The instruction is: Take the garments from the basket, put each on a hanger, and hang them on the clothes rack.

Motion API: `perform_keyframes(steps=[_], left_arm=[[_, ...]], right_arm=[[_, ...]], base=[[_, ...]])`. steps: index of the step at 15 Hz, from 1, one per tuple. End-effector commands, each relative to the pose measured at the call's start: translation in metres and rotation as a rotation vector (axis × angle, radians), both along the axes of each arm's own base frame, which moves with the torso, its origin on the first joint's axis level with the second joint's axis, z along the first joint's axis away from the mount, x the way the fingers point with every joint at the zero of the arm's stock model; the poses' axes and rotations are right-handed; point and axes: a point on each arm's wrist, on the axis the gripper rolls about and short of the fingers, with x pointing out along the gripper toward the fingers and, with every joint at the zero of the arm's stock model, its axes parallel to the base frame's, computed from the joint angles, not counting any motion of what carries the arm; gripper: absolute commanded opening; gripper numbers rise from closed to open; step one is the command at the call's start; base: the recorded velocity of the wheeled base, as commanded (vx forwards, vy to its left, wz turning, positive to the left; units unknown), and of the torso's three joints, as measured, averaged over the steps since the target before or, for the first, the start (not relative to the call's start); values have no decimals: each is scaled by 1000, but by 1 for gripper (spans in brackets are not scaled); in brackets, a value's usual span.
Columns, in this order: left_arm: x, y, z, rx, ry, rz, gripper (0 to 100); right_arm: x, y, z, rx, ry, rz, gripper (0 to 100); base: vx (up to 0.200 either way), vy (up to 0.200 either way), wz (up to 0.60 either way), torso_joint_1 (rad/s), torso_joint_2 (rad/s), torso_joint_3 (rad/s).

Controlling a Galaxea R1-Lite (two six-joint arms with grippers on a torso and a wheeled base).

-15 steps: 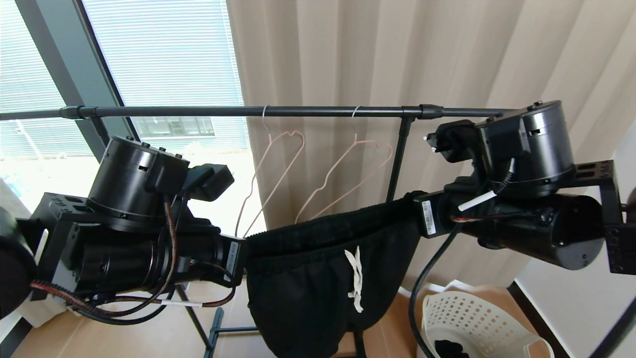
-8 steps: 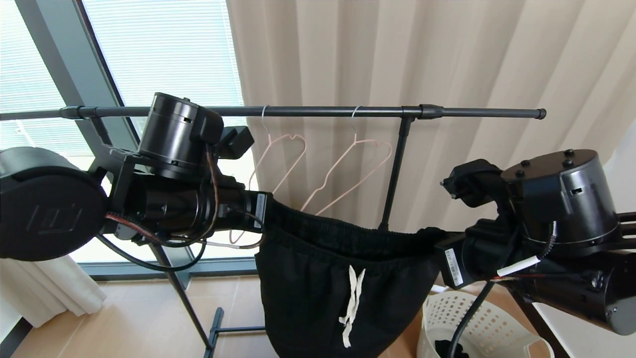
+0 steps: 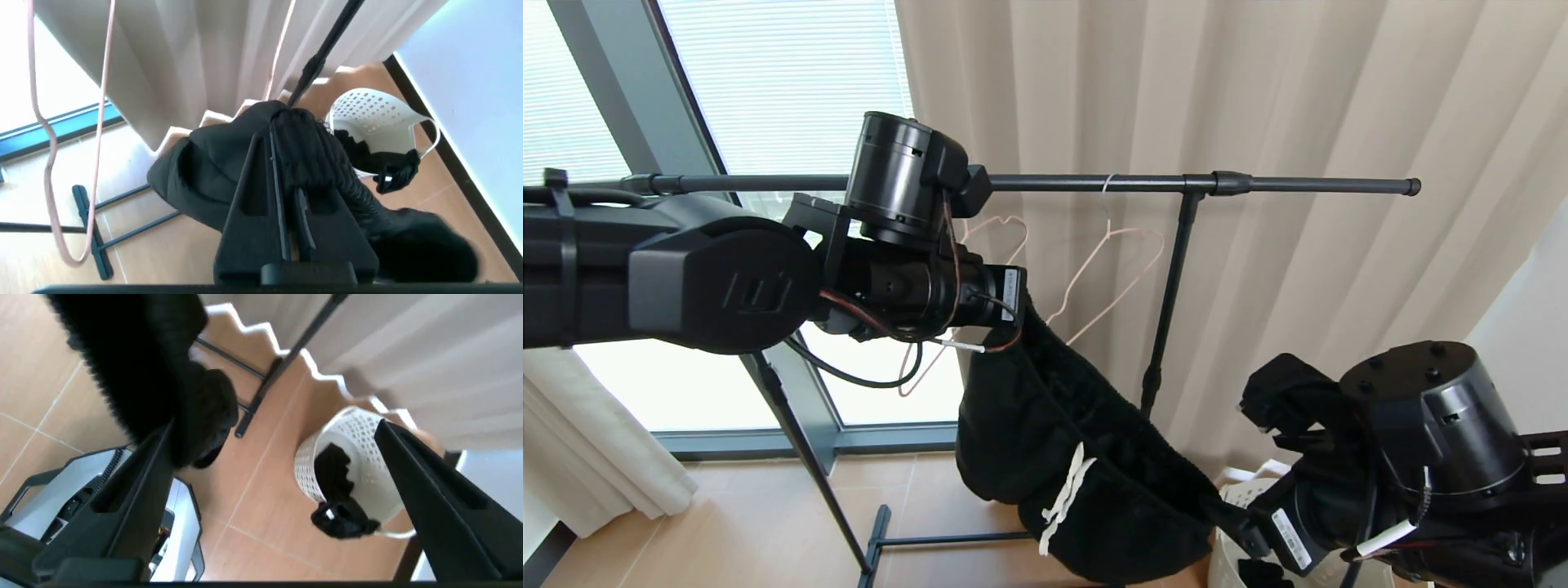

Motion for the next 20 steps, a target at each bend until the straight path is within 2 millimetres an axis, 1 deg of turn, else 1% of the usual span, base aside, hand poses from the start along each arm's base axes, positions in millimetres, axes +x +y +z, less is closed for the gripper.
perform_keyframes(steps=[1, 3, 4, 7, 8, 10, 11, 12, 13, 14, 15, 17, 18, 19, 20], left_arm=[[6, -10, -3, 5, -3, -1, 0], [9, -13, 1, 3, -27, 29, 0], [9, -13, 2, 0, -29, 33, 0], [-1, -18, 4, 2, -27, 10, 0], [-10, -14, 6, 8, -27, 2, 0], [-14, -12, 6, 11, -24, -1, 0], [-16, -11, 4, 15, -19, 0, 0], [-17, -10, 4, 18, -17, -4, 0], [-23, -11, 4, 19, -15, -14, 0], [-24, -11, 4, 19, -15, -16, 0], [-30, -12, 6, 15, -19, -28, 0], [-36, -11, 10, 10, -27, -41, 0], [-38, -10, 12, 6, -32, -41, 0], [-44, -9, 15, 3, -35, -50, 0], [-48, -9, 17, -1, -40, -57, 0]], right_arm=[[-6, -4, -5, 2, 0, 56, 100], [-11, -4, -10, -14, -2, 197, 100], [-11, -3, -11, -7, -4, 225, 100], [-3, 12, -3, 74, -82, 280, 100], [9, 28, 2, 121, -141, 292, 100], [23, 44, 1, 151, -173, 298, 100], [33, 59, -2, 175, -189, 299, 100], [36, 62, -2, 187, -192, 294, 100], [41, 75, -3, 237, -191, 281, 100], [41, 78, -4, 247, -187, 278, 100], [41, 83, -8, 255, -173, 276, 100], [46, 83, -23, 227, -140, 257, 100], [52, 77, -27, 226, -139, 228, 100], [57, 66, -29, 233, -153, 195, 100], [57, 62, -31, 230, -153, 187, 100]], base=[[0, 0, 0, 0, 0, 0], [0, 0, 0, 0, 0, 0], [0, 0, 0, 0, 0, 0], [0, 0, 0, 0, 0, 0], [0, 0, 0, 0, 0, 0], [0, 0, 0, 0, 0, 0], [0, 0, 0, 0, 0, 0], [0, 0, 0, 0, 0, 0], [0, 0, 0, 0, 0, 0], [0, 0, 0, 0, 0, 0], [0, 0, 0, 0, 0, 0], [0, 0, 0, 0, 0, 0], [0, 0, 0, 0, 0, 0], [0, 0, 0, 0, 0, 0], [0, 0, 0, 0, 0, 0]])
